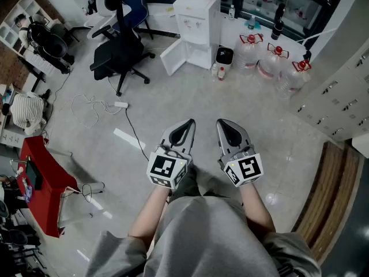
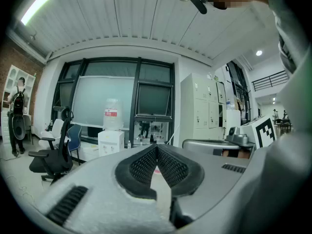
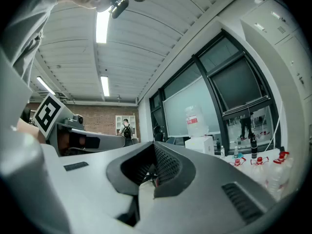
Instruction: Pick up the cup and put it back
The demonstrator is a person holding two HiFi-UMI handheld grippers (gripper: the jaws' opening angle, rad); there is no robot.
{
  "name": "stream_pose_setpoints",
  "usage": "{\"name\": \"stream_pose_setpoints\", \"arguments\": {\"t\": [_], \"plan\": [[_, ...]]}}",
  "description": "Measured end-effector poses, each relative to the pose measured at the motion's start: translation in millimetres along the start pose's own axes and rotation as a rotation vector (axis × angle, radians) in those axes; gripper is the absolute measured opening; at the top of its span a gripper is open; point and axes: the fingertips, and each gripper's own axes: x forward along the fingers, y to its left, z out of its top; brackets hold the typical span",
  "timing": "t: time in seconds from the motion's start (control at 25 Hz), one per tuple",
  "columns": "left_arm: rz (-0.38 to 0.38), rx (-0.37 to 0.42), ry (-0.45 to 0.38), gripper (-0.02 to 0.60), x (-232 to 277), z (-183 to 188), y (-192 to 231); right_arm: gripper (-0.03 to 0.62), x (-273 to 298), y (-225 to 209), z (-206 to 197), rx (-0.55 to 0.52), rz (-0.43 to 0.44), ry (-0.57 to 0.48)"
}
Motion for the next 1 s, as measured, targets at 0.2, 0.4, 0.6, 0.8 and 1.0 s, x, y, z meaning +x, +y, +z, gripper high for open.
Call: {"name": "stream_pose_setpoints", "arguments": {"t": [0.2,0.4,0.6,0.8,1.0], "plan": [[-0.003,-0.005,-0.003,0.009,20,-2,31,0.011,34,-4,-8,0.021,0.026,0.003],[-0.012,-0.022,0.004,0.009,45,0,81,0.011,86,-16,-11,0.014,-0.005,0.003],[-0.043,-0.014,0.002,0.009,66,7,131,0.011,145,-20,-14,0.014,-0.034,0.013],[-0.072,-0.029,0.006,0.009,82,7,174,0.011,193,-21,-18,0.003,-0.06,0.028],[-0.084,-0.044,0.019,0.009,95,5,208,0.011,225,-24,-23,0.0,-0.076,0.046]]}}
